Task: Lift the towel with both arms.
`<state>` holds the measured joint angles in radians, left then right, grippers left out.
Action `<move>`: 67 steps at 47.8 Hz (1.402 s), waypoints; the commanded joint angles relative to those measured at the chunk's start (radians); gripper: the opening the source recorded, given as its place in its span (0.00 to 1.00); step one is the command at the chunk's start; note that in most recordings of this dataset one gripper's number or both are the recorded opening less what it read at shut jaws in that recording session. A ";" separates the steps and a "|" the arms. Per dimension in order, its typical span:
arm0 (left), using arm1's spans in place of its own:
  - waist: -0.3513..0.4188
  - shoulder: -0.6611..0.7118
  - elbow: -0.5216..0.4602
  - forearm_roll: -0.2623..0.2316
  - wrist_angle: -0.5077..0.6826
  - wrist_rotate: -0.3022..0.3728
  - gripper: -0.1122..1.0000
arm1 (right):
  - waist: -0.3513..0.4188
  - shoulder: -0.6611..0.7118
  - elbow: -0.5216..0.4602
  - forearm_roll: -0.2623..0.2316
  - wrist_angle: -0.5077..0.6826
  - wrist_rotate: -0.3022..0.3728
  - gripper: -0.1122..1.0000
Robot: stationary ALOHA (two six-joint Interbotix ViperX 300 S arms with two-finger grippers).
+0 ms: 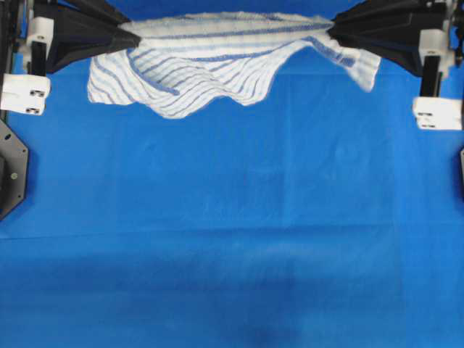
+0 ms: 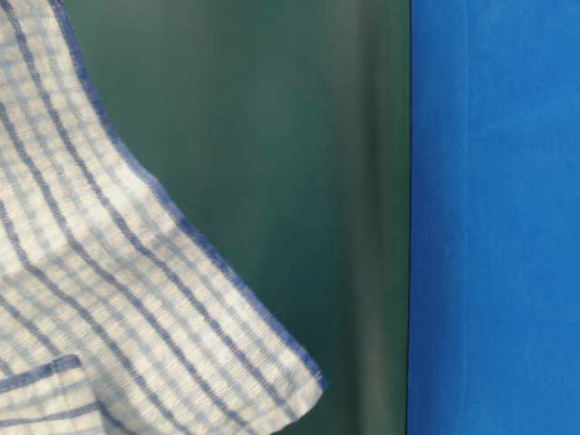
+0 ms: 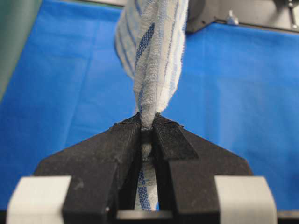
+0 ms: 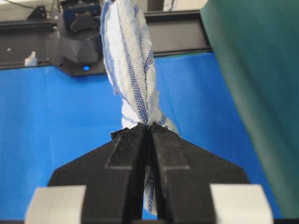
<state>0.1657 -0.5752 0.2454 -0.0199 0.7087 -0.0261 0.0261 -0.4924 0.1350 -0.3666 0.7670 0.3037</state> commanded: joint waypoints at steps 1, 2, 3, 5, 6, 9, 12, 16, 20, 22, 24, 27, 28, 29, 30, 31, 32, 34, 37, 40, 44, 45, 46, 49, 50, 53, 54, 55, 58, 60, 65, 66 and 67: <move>0.006 -0.003 -0.031 0.000 0.005 0.003 0.14 | -0.003 -0.015 -0.025 -0.003 0.000 -0.003 0.14; 0.006 -0.002 -0.031 0.002 0.005 0.003 0.14 | -0.005 -0.015 -0.025 -0.003 0.002 -0.006 0.14; 0.006 -0.002 -0.029 0.002 0.006 0.003 0.14 | -0.005 -0.014 -0.023 -0.003 0.003 -0.008 0.14; 0.006 -0.002 -0.029 0.002 0.006 0.005 0.14 | -0.003 -0.012 -0.025 -0.003 0.008 -0.012 0.14; 0.006 -0.002 -0.029 0.002 0.006 0.005 0.14 | -0.005 -0.012 -0.023 -0.005 0.009 -0.015 0.14; 0.002 -0.002 -0.028 0.002 0.006 0.005 0.14 | -0.003 -0.014 -0.023 -0.003 0.017 -0.034 0.14; -0.002 -0.002 -0.029 0.002 0.006 0.005 0.14 | -0.003 -0.014 -0.025 -0.003 0.018 -0.057 0.14; -0.005 -0.002 -0.028 0.002 0.006 0.005 0.15 | -0.003 -0.014 -0.023 -0.003 0.018 -0.074 0.14; -0.009 -0.003 -0.023 0.002 0.006 0.005 0.21 | -0.005 -0.009 -0.023 0.000 0.018 -0.072 0.15; -0.012 -0.005 -0.021 0.002 0.005 0.003 0.30 | -0.005 -0.008 -0.021 0.000 0.018 -0.067 0.15; -0.015 -0.006 -0.017 0.002 0.002 0.003 0.42 | -0.005 -0.002 -0.021 -0.002 0.018 -0.063 0.19; -0.015 -0.012 -0.012 0.002 -0.003 0.003 0.60 | -0.005 0.005 -0.021 -0.003 0.018 -0.055 0.37; -0.015 -0.015 -0.009 0.002 -0.006 0.003 0.65 | -0.005 0.008 -0.020 -0.005 0.018 -0.055 0.43; -0.015 -0.017 -0.008 0.002 -0.009 0.003 0.71 | -0.005 0.009 -0.018 -0.005 0.020 -0.055 0.48; -0.015 -0.020 -0.006 0.002 -0.012 0.003 0.76 | -0.003 0.009 -0.018 -0.006 0.020 -0.055 0.53; -0.015 -0.021 -0.003 0.002 -0.015 0.003 0.80 | -0.005 0.009 -0.018 -0.006 0.018 -0.055 0.60; -0.015 -0.023 -0.003 0.002 -0.018 0.003 0.84 | -0.003 0.011 -0.017 -0.008 0.018 -0.055 0.63; -0.017 -0.028 0.000 0.002 -0.025 0.002 0.91 | -0.005 0.011 -0.017 -0.008 0.020 -0.055 0.70; -0.020 -0.035 0.005 0.002 -0.031 0.000 0.93 | -0.005 0.008 -0.017 -0.008 0.018 -0.055 0.71; -0.023 -0.040 0.012 0.002 -0.037 0.000 0.92 | -0.003 0.003 -0.014 -0.008 0.021 -0.054 0.69; -0.028 -0.040 0.038 0.002 -0.052 0.000 0.93 | -0.003 0.000 -0.005 -0.008 0.034 -0.054 0.70; -0.028 -0.040 0.048 0.002 -0.060 0.002 0.93 | -0.005 0.000 -0.002 -0.008 0.037 -0.052 0.70; -0.028 -0.038 0.060 0.002 -0.066 0.002 0.93 | -0.005 0.000 0.005 -0.008 0.041 -0.052 0.70; -0.028 -0.040 0.101 0.002 -0.092 0.003 0.93 | -0.005 -0.003 0.028 -0.006 0.048 -0.051 0.70; -0.028 -0.041 0.117 0.002 -0.103 0.005 0.93 | -0.005 -0.003 0.038 -0.008 0.046 -0.051 0.70; -0.028 -0.046 0.175 0.002 -0.149 0.005 0.93 | -0.003 -0.003 0.074 -0.008 0.041 -0.051 0.70; -0.028 -0.048 0.192 0.002 -0.167 0.005 0.93 | -0.005 -0.005 0.087 -0.008 0.040 -0.049 0.70; -0.028 -0.048 0.207 0.002 -0.181 0.005 0.93 | -0.005 -0.003 0.100 -0.008 0.037 -0.049 0.70; -0.028 -0.052 0.255 0.002 -0.232 0.005 0.93 | -0.005 -0.005 0.138 -0.008 0.018 -0.041 0.70; -0.028 -0.057 0.285 0.002 -0.261 0.005 0.93 | -0.005 -0.008 0.167 -0.008 -0.008 -0.034 0.70; -0.028 -0.071 0.360 0.002 -0.341 0.005 0.93 | -0.011 -0.012 0.235 -0.008 -0.086 -0.011 0.70; -0.028 -0.074 0.373 0.002 -0.351 0.005 0.93 | -0.014 -0.014 0.250 -0.008 -0.103 -0.006 0.70; -0.028 -0.075 0.385 0.002 -0.365 0.005 0.93 | -0.017 -0.015 0.265 -0.008 -0.118 -0.002 0.70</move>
<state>0.1396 -0.6366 0.6044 -0.0199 0.3988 -0.0230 0.0184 -0.4878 0.3743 -0.3712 0.7026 0.2915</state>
